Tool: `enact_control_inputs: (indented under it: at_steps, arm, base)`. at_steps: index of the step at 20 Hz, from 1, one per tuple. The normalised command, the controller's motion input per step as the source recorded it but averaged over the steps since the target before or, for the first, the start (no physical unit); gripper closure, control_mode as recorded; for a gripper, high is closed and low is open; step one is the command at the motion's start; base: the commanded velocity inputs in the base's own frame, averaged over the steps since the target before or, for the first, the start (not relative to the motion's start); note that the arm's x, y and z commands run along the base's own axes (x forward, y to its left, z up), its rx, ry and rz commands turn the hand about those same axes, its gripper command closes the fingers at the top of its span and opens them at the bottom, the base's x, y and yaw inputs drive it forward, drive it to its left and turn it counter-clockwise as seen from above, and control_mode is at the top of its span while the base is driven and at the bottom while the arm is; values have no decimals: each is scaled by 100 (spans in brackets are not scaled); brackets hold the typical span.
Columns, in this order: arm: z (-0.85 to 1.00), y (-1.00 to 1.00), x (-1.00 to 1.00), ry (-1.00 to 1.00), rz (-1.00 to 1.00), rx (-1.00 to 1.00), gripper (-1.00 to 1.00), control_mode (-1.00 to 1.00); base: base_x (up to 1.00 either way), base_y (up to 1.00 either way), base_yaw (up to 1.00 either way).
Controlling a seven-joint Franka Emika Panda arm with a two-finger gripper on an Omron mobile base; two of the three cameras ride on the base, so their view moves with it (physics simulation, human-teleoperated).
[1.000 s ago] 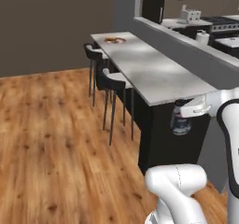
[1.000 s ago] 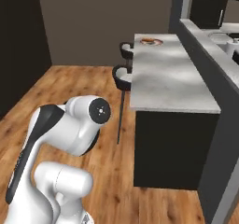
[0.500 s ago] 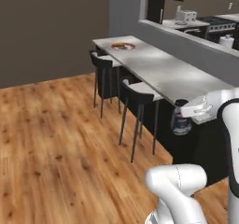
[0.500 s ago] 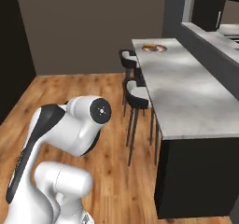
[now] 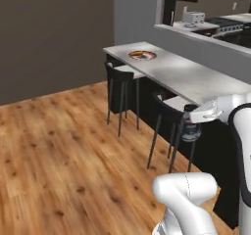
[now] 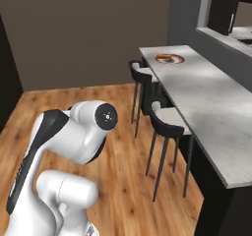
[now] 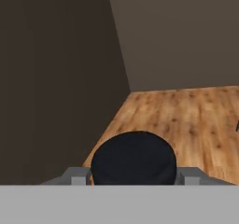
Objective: Move the hot dog bun to the plate on the dining table and place the condiment next to that plate. Then navigate to the fridge and take the sausage and place it on the plate as well.
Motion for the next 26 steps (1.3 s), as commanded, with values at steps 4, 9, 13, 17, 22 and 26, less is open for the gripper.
enact_control_inputs:
  at_steps: [4,9,13,17,22,26]
  arm:
    - [0,0,0,0,0,0,100,100]
    - [0,0,0,0,0,0,100,100]
    - [0,0,0,0,0,0,100,100]
    - [0,0,0,0,0,0,100,100]
    - [0,0,0,0,0,0,100,100]
    - [0,0,0,0,0,0,100,100]
  base:
    - [97,98,-26]
    - [96,92,-30]
    - [86,86,-35]
    - [73,82,-39]
    - [62,85,-44]
    - [49,80,-47]
